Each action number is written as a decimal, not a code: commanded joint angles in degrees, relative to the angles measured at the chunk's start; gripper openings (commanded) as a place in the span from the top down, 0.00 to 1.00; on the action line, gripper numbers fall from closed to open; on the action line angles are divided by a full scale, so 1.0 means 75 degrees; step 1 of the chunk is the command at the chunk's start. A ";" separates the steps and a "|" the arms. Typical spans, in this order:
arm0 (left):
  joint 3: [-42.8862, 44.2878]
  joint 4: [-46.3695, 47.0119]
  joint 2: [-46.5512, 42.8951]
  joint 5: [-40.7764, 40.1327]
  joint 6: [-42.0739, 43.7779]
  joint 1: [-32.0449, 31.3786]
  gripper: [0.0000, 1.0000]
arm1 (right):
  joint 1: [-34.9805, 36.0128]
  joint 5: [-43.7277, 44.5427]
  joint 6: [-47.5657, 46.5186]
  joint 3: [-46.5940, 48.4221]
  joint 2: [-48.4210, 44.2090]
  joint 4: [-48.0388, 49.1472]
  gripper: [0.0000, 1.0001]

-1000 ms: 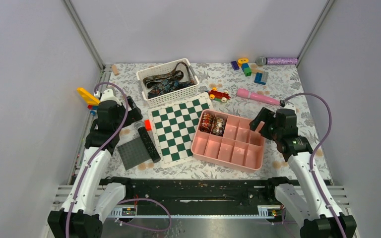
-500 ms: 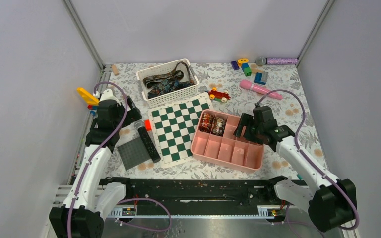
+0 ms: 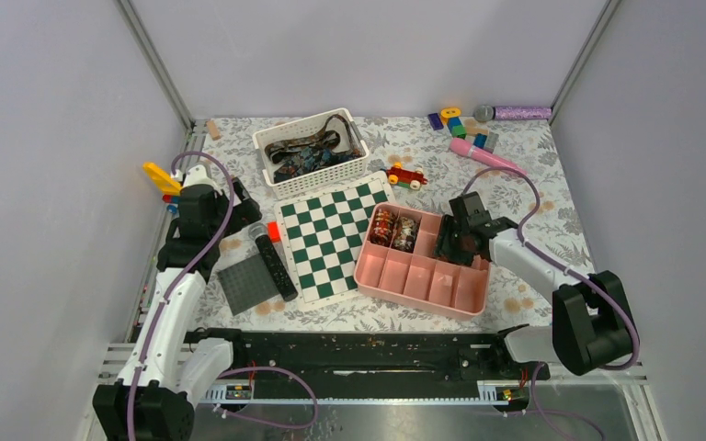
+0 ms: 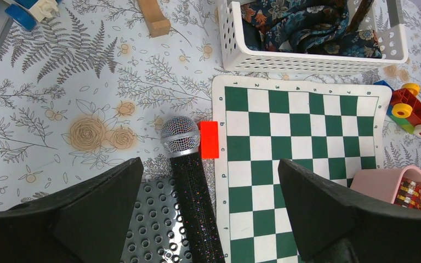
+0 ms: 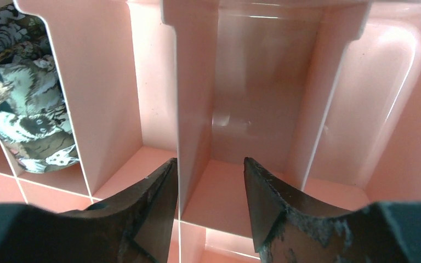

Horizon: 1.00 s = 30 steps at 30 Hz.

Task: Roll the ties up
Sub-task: Pick up the storage box at the center of the board, then place the storage box at the corner of the board.

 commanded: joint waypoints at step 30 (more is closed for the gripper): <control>0.0219 0.0332 0.0083 0.0691 -0.0050 0.0319 0.01 | -0.3451 0.2180 0.1051 0.2623 -0.0159 -0.1428 1.00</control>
